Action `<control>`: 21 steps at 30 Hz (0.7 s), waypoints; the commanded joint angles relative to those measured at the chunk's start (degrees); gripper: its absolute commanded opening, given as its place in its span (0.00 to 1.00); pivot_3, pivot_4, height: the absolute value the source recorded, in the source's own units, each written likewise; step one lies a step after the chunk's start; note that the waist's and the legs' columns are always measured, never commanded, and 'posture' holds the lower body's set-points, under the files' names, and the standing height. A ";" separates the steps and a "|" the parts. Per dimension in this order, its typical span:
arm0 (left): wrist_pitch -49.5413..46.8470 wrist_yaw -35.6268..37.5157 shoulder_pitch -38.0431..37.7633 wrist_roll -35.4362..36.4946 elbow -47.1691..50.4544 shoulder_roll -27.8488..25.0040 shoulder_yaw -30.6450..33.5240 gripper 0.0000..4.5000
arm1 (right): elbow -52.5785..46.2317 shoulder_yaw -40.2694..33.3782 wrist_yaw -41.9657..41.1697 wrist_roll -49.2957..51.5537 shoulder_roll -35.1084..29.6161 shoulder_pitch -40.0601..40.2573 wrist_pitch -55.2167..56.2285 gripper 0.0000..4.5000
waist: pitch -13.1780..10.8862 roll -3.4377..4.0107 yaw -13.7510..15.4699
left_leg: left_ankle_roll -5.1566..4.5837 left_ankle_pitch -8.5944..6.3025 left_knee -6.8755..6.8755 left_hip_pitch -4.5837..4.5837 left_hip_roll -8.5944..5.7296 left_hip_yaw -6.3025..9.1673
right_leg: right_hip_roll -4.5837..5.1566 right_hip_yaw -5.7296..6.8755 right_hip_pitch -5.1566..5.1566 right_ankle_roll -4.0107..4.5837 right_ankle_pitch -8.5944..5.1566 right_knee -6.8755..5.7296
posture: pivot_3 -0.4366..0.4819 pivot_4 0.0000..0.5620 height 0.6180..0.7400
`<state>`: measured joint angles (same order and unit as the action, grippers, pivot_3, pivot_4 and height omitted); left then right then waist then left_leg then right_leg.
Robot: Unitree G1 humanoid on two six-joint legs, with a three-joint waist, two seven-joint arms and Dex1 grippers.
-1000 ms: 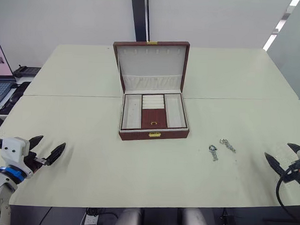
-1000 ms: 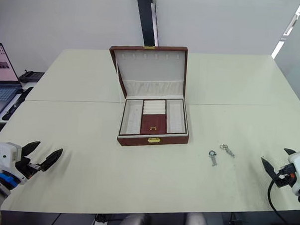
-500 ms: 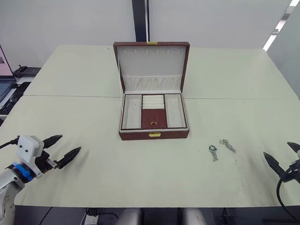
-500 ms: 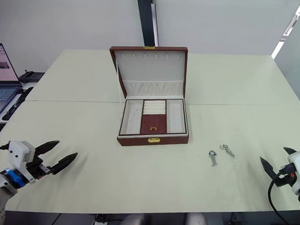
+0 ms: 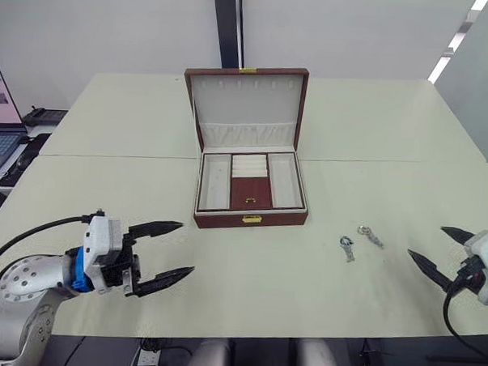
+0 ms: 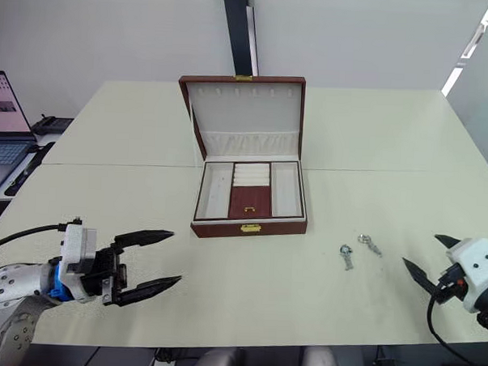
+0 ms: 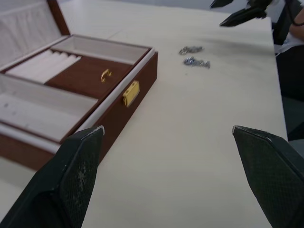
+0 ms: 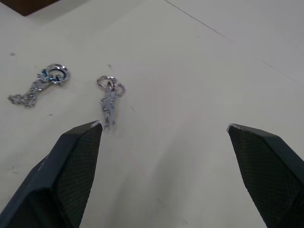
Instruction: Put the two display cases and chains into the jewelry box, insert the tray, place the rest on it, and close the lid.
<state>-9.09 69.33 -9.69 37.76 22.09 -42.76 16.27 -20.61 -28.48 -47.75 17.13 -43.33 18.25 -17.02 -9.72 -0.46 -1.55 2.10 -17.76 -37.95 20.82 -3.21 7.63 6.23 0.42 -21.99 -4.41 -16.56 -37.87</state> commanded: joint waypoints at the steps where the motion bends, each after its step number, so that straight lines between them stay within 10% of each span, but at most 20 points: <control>1: -0.84 0.56 1.75 2.72 3.56 -0.20 -0.75 1.00 | -3.13 2.43 -0.23 1.31 -2.47 -2.14 -4.42 0.99 | 0.00 0.01 0.01 | 0.00 0.00 0.00 0.00 0.00 -0.01 | 0.00 0.00 0.00 0.00 0.00 0.00 | 0.48 0.27 1.00; 21: -0.07 1.15 2.89 5.52 8.74 2.84 -2.72 1.00 | 2.80 17.95 7.61 -1.69 -0.29 -15.64 -19.12 0.96 | 0.00 0.00 0.03 | 0.09 0.06 -0.01 0.03 0.00 0.02 | -0.03 0.02 0.00 0.00 0.00 0.04 | 0.48 0.27 1.00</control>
<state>-9.98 69.98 -6.68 41.83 28.86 -40.13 13.21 -17.13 -9.77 -40.66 14.85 -43.81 2.97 -35.78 -9.72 -0.45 -1.51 2.20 -17.70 -37.96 20.84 -3.21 7.64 6.20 0.44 -21.98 -4.41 -16.56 -37.82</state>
